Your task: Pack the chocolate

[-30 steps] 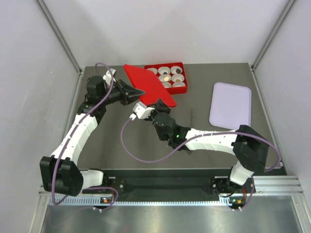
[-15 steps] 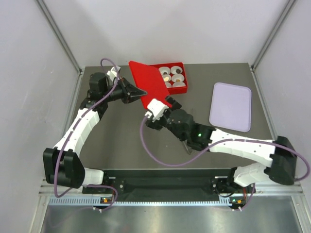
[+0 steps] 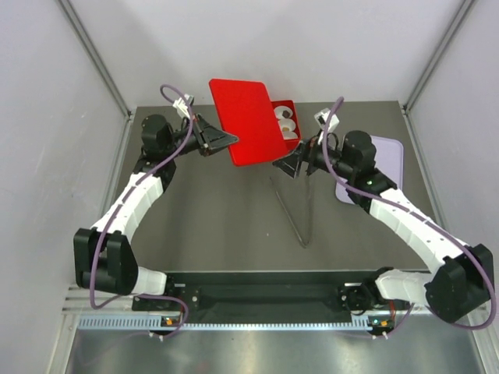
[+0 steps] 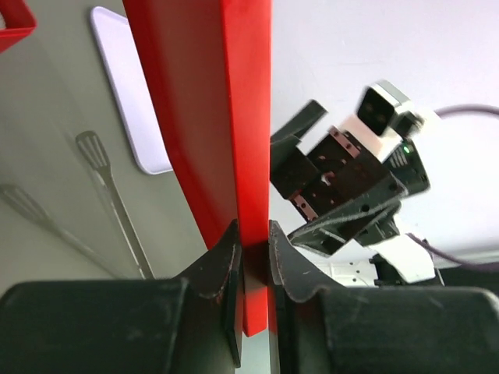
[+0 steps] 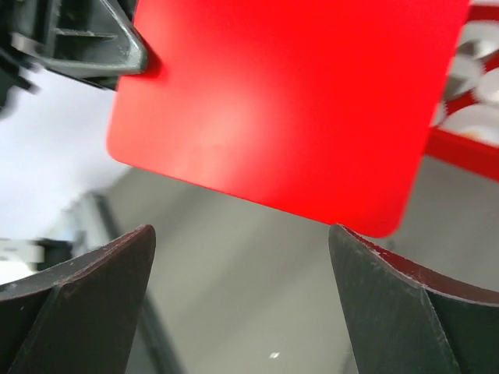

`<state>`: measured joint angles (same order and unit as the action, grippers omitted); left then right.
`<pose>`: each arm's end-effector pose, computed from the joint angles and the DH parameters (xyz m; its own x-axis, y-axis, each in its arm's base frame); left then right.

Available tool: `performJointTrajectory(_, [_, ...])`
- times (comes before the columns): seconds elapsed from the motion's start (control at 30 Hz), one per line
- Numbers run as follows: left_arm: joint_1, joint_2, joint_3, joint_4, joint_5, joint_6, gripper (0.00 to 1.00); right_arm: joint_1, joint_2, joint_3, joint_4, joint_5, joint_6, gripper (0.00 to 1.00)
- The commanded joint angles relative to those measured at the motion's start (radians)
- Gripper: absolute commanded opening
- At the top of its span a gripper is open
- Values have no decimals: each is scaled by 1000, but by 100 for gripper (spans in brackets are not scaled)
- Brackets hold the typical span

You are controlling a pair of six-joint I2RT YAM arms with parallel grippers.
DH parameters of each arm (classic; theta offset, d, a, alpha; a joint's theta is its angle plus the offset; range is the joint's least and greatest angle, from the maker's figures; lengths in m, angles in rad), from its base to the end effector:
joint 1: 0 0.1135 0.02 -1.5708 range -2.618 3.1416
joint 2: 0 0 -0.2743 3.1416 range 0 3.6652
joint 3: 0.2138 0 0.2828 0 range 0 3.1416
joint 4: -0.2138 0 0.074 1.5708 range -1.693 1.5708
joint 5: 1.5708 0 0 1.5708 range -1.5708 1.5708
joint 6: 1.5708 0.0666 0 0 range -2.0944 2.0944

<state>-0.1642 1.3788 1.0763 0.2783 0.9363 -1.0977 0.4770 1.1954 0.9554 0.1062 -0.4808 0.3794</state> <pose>0.3491 -0.1122 0.3550 -0.8042 -0.4016 -0.4382 0.3848 0.2100 -0.8988 0.2826 0.1807 0.3435 -0.4117 0.1569 -0.8977 -0.7125 0.5589 0.4244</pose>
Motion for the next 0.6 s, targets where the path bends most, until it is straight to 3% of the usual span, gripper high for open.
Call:
performJointTrajectory(0.0, [5, 17, -10, 329, 61, -126, 0, -99, 38, 13, 180, -209, 214, 93])
performJointTrajectory(0.13, [5, 23, 0, 323, 62, -111, 0, -167, 101, 8, 285, -285, 346, 93])
performJointTrajectory(0.4, [3, 34, -4, 381, 71, -136, 0, -224, 162, 43, 271, -275, 349, 91])
performJointTrajectory(0.57, [-4, 54, -4, 450, 85, -175, 0, -235, 227, 46, 397, -334, 434, 89])
